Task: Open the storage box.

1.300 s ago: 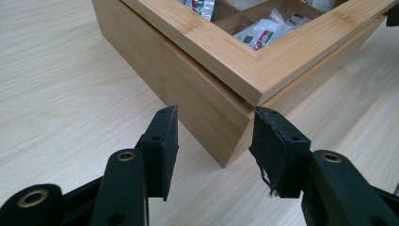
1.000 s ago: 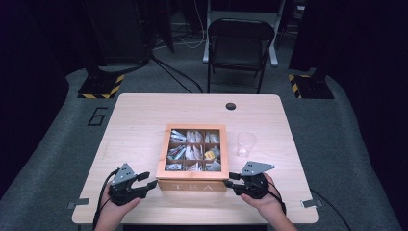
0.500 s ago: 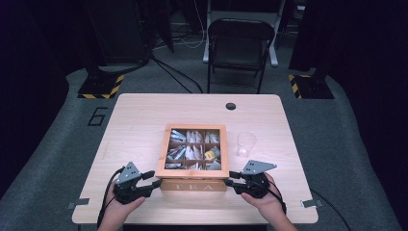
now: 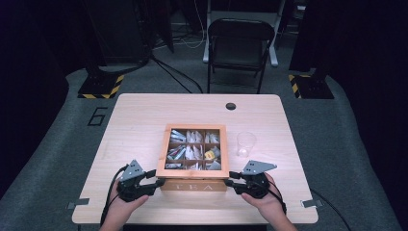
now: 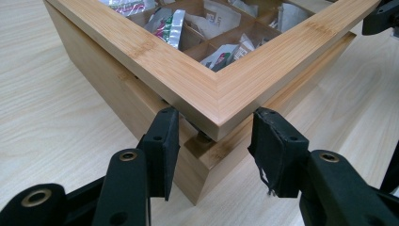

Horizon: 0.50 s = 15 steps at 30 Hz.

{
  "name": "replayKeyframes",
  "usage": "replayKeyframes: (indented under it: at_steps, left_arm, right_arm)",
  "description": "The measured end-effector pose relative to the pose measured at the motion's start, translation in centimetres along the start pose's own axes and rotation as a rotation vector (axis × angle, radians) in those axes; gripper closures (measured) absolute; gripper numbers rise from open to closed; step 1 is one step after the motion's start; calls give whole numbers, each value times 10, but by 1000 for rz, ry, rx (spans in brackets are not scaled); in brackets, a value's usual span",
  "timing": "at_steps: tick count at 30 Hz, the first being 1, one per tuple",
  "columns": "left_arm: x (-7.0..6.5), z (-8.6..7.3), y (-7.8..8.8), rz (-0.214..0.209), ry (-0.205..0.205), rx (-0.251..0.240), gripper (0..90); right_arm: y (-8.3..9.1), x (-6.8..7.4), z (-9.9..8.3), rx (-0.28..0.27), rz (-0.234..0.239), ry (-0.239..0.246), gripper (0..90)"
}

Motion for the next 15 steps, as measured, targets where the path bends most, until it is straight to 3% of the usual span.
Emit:
replayKeyframes:
  at_steps: [6,10,15]
  left_arm:
    - [1,3,1,25,-13,7,519]
    - [0,4,2,10,-15,29,519]
    - [1,9,5,11,-9,16,519]
  right_arm:
    - [0,0,2,-14,-4,15,618]
    - [0,0,2,-15,-7,16,593]
    - [3,-1,3,-17,-17,16,546]
Point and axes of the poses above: each handheld gripper's, and its own axes: y roughly backward along the jaws, z roughly out of its top, x roughly to its left, the point moved 8 cm from there along -y, roughly forward along the jaws, and after that the axes turned 8 degrees about x, right-handed, at the moved point
